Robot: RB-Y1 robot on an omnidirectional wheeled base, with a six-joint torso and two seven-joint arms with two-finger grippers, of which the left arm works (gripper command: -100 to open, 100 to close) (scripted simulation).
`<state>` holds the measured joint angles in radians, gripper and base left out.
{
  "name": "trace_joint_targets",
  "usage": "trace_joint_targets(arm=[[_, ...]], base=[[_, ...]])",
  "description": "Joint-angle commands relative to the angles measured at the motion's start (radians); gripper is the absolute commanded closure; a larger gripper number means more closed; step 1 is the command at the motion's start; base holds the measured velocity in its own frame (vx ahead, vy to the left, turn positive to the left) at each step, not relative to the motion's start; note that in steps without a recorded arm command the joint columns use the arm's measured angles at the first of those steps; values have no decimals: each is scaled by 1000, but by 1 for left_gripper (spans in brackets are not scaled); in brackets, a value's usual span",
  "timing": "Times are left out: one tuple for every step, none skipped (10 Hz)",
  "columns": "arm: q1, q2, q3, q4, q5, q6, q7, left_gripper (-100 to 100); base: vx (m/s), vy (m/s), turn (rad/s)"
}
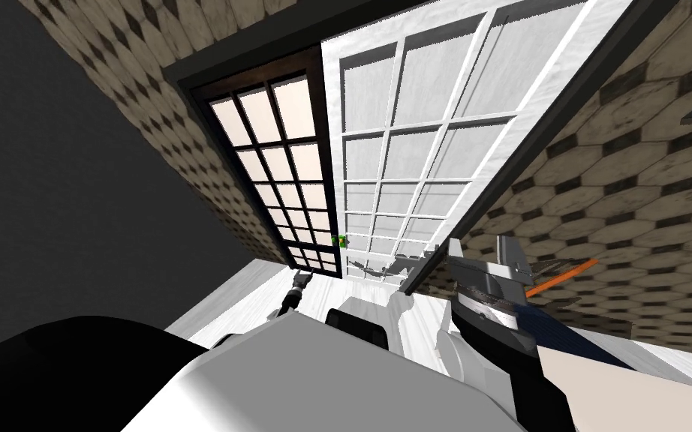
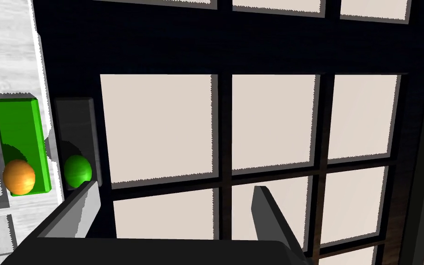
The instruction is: Pull the door open
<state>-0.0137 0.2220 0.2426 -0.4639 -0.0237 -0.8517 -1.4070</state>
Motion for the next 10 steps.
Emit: trace_joint_targets(arm=[[-34, -6, -7, 11, 6, -14, -4, -100], [-34, -6, -7, 11, 6, -14, -4, -100], [-34, -6, -7, 11, 6, -14, -4, -100], [-55, -13, -13, 6, 9, -17, -6, -100], [-69, -17, -17, 3, 11, -19, -7, -100], [-76, -19, -19, 2, 12, -19, -8, -100], [-76, -19, -19, 2, 12, -19, -8, -100], [-83, -21, -21, 0, 13, -20, -8, -100], [-105, -29, -27, -7, 13, -23, -9, -100], [-105, -29, -27, -7, 13, -23, -9, -100]], base=[[107, -8, -140], [116, 5, -84], [53, 0, 16], [87, -11, -77], [164, -11, -144], [157, -12, -66], [93, 6, -15], [64, 16, -34], [143, 23, -131], [139, 3, -74]])
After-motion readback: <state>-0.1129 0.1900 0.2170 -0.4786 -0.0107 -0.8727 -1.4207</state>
